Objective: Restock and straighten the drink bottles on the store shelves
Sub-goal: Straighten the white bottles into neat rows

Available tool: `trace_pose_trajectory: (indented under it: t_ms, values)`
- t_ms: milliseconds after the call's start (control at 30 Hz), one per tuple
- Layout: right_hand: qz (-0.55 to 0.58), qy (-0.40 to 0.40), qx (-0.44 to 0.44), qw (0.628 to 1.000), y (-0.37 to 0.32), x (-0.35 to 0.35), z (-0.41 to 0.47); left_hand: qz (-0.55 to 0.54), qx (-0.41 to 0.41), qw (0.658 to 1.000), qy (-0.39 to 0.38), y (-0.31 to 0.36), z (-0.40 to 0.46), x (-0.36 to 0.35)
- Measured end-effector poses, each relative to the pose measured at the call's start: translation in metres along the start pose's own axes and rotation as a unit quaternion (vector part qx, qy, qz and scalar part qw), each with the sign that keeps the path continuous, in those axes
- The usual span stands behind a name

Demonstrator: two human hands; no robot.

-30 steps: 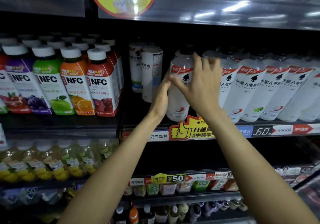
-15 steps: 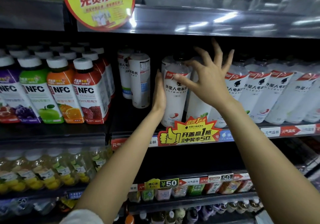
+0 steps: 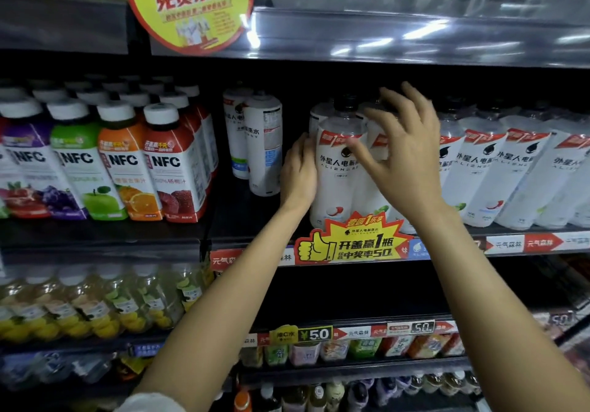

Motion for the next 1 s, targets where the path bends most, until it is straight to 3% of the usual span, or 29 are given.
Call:
trace_pose_trajectory:
  t_ms: [100,233,400,600,800,1000]
  values:
    - [0.062,0.088,0.020,0.994,-0.023,0.013,-0.021,0.089,-0.127,0.985,0.081,0.032,-0.036,0.048]
    - [0.137,0.031,0.075,0.987,-0.077,-0.010,-0.031,0.140,-0.213,0.953,0.166,0.026,-0.037,0.108]
    - [0.111,-0.079,0.002,0.991,-0.103,-0.074,-0.006,0.182,-0.172,0.959,0.131,0.003,0.009,0.130]
    - [0.105,-0.131,-0.111,0.979,-0.107,-0.121,0.027,0.254,-0.154,0.946,0.131,-0.011,0.035,0.123]
    - [0.067,-0.169,-0.116,0.976,-0.104,-0.140,0.039,0.268,-0.163,0.940,0.133,-0.014,0.048,0.132]
    - [0.052,-0.146,-0.089,0.984,-0.105,-0.118,0.030,0.196,-0.115,0.970,0.084,-0.007,0.066,0.125]
Point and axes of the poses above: each hand's wrist, its own z-axis towards the middle knuckle, its own x-axis out of the back of the hand, y = z × x, the point moved 6 cm from there along z, towards the middle knuckle, and after that the axes turned 3 degrees about -z, right-handed, at the moved point
